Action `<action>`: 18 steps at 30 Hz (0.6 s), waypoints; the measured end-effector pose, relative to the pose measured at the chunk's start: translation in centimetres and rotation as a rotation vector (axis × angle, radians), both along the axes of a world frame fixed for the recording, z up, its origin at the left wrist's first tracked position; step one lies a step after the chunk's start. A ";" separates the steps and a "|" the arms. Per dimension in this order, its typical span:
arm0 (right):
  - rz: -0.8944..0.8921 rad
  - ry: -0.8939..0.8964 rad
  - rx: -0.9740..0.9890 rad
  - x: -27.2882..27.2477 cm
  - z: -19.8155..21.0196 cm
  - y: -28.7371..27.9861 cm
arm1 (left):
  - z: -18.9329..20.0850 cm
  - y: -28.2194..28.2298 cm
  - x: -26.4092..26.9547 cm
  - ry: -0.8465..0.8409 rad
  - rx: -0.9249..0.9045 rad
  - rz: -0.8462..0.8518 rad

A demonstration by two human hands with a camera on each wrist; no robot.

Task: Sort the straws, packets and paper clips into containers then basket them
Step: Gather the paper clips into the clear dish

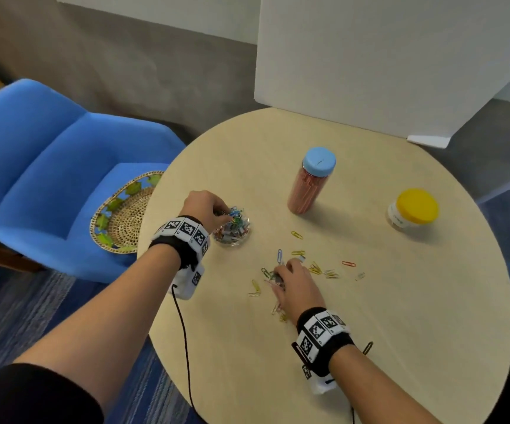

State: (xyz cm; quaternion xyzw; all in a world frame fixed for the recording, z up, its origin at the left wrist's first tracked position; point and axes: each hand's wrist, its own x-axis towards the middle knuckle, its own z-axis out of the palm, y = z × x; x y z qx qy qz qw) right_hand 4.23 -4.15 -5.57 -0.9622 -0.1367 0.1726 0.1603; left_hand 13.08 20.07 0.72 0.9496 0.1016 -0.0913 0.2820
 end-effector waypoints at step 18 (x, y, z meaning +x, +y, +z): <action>0.175 -0.015 -0.139 1.1 -0.2 0.6 | -1.4 0.7 1.2 0.047 0.041 -0.099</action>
